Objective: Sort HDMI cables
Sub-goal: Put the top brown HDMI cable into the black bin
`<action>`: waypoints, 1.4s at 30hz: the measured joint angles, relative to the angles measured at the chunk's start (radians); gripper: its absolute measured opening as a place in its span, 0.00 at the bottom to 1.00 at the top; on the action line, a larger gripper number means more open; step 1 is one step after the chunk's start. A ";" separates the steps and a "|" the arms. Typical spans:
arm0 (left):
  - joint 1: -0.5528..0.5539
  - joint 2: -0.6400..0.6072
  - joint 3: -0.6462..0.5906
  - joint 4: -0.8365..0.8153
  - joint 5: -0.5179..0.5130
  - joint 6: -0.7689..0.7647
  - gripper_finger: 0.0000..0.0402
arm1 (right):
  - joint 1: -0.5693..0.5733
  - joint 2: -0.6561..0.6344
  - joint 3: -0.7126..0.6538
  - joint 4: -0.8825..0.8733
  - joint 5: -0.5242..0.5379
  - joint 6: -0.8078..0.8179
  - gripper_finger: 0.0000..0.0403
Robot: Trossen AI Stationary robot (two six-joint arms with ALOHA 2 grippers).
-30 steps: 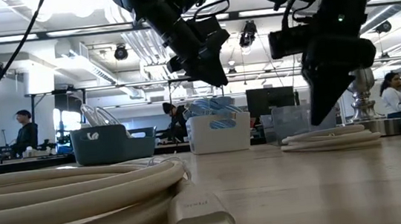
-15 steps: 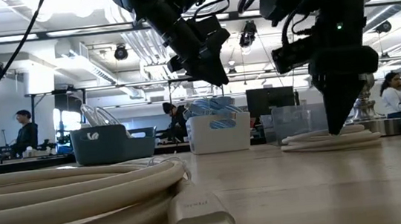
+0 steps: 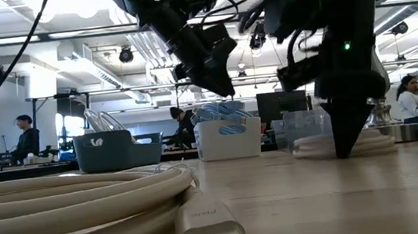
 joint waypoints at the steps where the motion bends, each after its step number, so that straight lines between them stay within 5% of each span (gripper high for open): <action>1: 0.000 0.000 -0.008 0.002 0.000 -0.001 0.33 | 0.000 0.005 0.003 0.001 0.000 -0.001 0.29; 10: -0.002 0.000 -0.046 -0.007 0.000 -0.048 0.33 | 0.000 0.011 0.023 -0.004 -0.008 -0.054 0.07; 18: -0.020 -0.002 -0.047 -0.029 -0.001 -0.050 0.33 | 0.000 -0.014 0.130 -0.102 0.003 -0.056 0.07; 22: -0.027 -0.024 -0.047 -0.063 -0.024 -0.067 0.33 | 0.000 -0.025 0.220 -0.285 0.080 -0.019 0.07; 29: -0.062 -0.106 -0.046 -0.221 -0.261 -0.138 0.33 | 0.001 -0.037 0.352 -0.555 0.208 0.019 0.07; 34: -0.097 -0.169 -0.073 -0.276 -0.404 -0.168 0.33 | 0.001 -0.114 0.373 -0.545 0.330 0.010 0.07; 42: -0.119 -0.277 -0.148 -0.269 -0.418 -0.172 0.33 | -0.047 -0.317 0.223 -0.252 0.431 -0.086 0.07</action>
